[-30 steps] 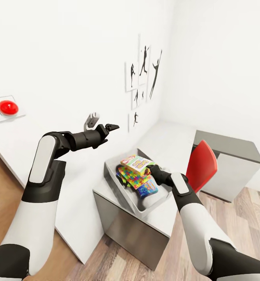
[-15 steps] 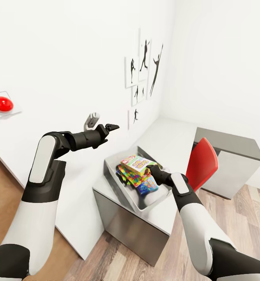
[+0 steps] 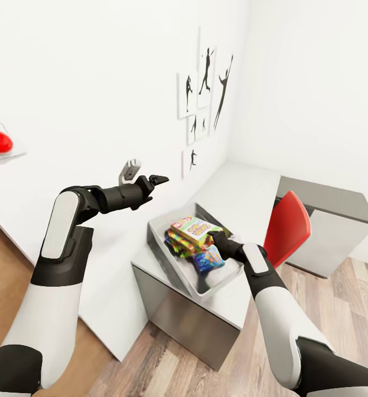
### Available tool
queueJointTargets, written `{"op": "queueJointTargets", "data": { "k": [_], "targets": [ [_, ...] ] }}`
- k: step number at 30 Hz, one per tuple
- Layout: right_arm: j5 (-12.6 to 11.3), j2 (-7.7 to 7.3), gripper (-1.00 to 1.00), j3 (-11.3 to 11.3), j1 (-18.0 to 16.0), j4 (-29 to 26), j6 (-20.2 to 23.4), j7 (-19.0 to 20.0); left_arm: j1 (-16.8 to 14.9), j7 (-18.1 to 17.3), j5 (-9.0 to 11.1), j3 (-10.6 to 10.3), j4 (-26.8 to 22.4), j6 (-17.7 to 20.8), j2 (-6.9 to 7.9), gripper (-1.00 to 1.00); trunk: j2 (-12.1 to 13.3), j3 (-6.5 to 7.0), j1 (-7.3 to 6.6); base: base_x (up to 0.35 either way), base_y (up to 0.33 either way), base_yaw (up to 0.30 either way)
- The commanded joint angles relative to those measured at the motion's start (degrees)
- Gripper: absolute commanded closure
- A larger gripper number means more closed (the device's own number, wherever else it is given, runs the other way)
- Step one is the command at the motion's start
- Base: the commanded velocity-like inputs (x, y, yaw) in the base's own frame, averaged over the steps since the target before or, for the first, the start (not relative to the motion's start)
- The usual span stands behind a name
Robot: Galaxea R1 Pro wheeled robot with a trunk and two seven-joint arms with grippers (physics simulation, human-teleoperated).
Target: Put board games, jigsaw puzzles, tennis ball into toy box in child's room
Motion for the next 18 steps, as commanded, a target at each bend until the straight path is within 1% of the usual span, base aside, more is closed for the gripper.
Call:
{"op": "queueJointTargets", "data": {
  "k": [1,6,9,12,18],
  "targets": [
    [1.3,0.06,1.0,-0.3,0.0,0.5,0.6,-0.7,-0.1,0.6,0.5,0.0,0.0,0.1,-0.02,-1.0,-0.1,-0.23,0.04,0.0,0.0,0.062],
    [1.3,0.06,1.0,-0.3,0.0,0.5,0.5,-0.7,0.0,0.6,0.5,0.0,0.0,0.1,0.01,-1.0,-0.1,-0.69,0.04,0.0,0.0,0.069],
    [1.3,0.06,1.0,-0.3,0.0,0.5,-0.3,-0.7,0.0,0.6,0.5,0.0,0.0,0.1,-0.01,-1.0,-0.1,-0.92,0.04,0.0,0.0,0.06],
    [1.3,0.06,1.0,-0.3,0.1,0.5,-1.7,-0.7,0.0,0.6,0.5,0.0,0.0,0.1,0.0,-1.0,-0.1,-1.03,0.04,0.0,0.0,0.03],
    [1.3,0.06,1.0,-0.3,0.1,0.5,-2.5,-0.7,0.0,0.6,0.5,0.0,0.0,0.1,0.04,-1.0,-0.1,-1.11,0.04,0.0,0.0,0.011]
  ]
}}
